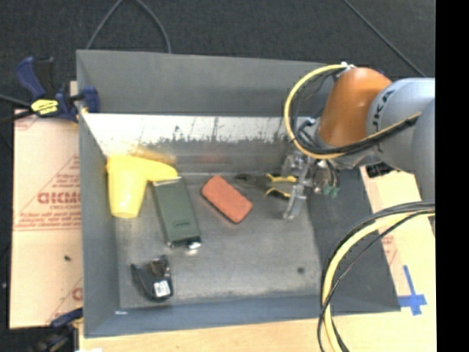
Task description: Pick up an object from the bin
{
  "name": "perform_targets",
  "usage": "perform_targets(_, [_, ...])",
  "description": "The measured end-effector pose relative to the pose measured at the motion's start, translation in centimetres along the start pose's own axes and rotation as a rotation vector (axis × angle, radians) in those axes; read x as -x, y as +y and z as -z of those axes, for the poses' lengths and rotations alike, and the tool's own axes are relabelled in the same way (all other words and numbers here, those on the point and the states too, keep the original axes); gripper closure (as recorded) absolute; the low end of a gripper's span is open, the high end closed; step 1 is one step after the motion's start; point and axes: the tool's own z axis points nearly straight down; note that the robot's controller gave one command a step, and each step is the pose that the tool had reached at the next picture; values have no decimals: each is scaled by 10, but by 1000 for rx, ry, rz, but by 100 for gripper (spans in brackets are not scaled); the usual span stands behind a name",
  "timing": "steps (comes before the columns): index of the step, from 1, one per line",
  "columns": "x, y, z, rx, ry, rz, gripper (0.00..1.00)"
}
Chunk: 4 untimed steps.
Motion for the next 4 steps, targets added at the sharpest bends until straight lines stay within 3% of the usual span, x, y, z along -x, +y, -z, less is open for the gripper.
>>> perform_targets(1, [1,4,-5,-3,8,-48,0])
perform_targets(2, [3,-1,2,-2,-8,-3,100])
perform_targets(4, [3,-2,13,-3,-9,-2,100])
